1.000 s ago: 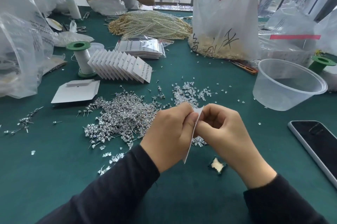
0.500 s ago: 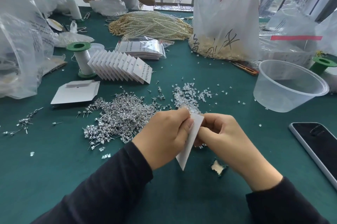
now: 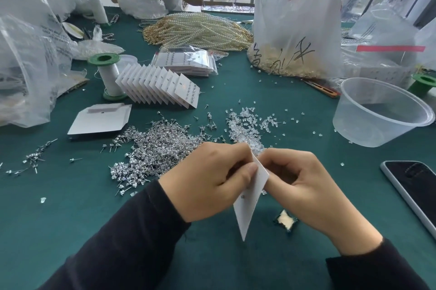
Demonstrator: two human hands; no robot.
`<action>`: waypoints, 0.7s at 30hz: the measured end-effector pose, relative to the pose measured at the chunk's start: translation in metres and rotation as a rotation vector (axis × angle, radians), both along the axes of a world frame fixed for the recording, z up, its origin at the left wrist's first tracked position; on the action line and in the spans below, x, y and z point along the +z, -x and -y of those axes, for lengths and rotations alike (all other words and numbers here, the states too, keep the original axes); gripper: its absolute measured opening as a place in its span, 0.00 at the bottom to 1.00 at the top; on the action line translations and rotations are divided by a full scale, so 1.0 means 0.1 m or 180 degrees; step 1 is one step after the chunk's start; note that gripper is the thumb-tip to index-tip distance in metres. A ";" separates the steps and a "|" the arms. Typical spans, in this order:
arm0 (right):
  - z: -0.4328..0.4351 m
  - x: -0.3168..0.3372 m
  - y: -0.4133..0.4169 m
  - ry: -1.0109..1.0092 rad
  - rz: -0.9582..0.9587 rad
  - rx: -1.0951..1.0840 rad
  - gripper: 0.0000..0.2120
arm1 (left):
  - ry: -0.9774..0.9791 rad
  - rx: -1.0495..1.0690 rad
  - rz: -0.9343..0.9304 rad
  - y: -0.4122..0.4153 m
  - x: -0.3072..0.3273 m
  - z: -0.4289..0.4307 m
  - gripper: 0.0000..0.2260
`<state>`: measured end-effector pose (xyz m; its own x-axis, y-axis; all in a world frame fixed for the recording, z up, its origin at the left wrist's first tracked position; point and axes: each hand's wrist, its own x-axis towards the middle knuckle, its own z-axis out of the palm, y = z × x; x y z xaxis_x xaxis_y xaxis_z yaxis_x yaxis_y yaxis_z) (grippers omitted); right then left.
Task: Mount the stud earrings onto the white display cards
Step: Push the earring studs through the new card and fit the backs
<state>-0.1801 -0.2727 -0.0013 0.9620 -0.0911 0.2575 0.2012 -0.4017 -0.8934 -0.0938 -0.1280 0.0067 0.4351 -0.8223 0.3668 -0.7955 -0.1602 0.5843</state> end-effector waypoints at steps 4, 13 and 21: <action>-0.03 -0.04 -0.01 0.0040 0.0067 -0.0119 0.10 | 0.0026 -0.0109 0.0109 0.02 0.04 -0.01 0.07; -0.10 -0.06 0.00 0.0097 0.0272 -0.0265 0.13 | 0.0326 -0.0196 -0.0269 0.04 0.05 -0.01 0.06; -0.14 -0.08 0.00 0.0157 0.0585 -0.0346 0.12 | 0.0458 -0.0178 -0.0571 0.02 0.05 0.00 0.06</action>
<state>-0.1802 -0.2582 -0.0089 0.8836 -0.1748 0.4344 0.3120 -0.4722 -0.8244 -0.0963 -0.1275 0.0117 0.4591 -0.7918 0.4029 -0.6822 -0.0237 0.7308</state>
